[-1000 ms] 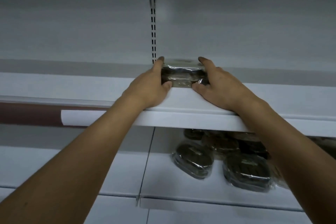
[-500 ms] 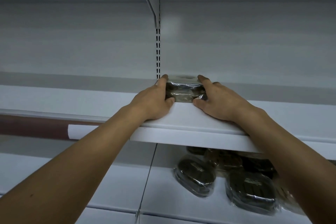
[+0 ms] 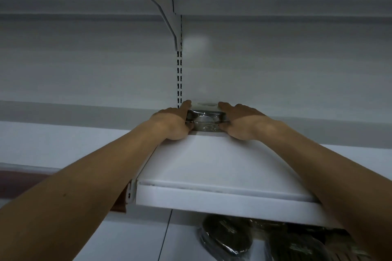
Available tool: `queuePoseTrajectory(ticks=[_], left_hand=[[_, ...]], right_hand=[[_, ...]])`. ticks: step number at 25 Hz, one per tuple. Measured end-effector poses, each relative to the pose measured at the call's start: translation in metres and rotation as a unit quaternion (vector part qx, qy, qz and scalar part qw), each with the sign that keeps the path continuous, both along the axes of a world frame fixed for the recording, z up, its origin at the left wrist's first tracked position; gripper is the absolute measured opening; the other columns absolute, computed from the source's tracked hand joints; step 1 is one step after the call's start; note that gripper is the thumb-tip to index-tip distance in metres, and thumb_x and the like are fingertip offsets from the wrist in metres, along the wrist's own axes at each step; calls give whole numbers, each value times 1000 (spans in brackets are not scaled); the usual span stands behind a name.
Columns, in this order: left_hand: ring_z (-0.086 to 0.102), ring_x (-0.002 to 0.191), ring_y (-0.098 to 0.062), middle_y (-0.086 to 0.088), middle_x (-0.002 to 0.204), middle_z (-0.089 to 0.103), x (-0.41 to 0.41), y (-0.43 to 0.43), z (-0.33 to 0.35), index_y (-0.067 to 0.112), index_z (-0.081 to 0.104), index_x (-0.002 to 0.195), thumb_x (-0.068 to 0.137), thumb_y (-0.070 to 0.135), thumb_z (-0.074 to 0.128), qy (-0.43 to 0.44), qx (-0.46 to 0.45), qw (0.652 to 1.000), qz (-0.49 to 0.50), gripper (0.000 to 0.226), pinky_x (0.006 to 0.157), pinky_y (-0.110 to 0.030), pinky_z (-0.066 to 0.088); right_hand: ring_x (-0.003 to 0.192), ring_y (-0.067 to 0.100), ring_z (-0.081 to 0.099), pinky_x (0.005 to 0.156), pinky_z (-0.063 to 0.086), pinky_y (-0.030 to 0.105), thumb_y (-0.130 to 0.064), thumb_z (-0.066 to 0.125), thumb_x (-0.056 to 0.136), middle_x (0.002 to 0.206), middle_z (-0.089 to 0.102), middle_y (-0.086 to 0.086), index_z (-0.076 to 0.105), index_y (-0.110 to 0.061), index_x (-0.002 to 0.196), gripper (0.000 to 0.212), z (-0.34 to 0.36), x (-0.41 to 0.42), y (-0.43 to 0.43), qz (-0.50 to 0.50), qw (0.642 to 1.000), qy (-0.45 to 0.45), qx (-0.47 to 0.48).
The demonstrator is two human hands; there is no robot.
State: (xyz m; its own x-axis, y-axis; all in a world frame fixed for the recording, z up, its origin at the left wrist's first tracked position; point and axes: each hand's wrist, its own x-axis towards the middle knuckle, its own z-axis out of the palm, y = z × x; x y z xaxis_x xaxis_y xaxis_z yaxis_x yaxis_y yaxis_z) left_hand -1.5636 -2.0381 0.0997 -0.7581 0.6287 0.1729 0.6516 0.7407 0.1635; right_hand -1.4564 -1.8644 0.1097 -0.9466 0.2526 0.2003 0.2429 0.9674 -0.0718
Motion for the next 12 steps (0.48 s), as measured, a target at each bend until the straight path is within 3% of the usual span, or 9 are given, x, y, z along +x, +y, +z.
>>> queuePoseTrajectory(ticks=[7,12], left_hand=[[58,111,-32,-12,132,57,-25,11,1,34,1,157,101,45,44,11,-5,1000,23,71,83,-31,43],[57,114,-32,-11,132,57,-27,11,-2,36,-5,157,100,45,45,26,10,999,31,76,90,-34,43]], right_hand=[[112,38,54,95,47,44,-38,49,97,125,48,14,26,-26,147,56,-2,-29,10,-2,1000,15,-3],[116,37,53,96,45,40,-31,48,98,131,51,17,5,-24,156,73,-2,-27,10,3,1000,16,-21]])
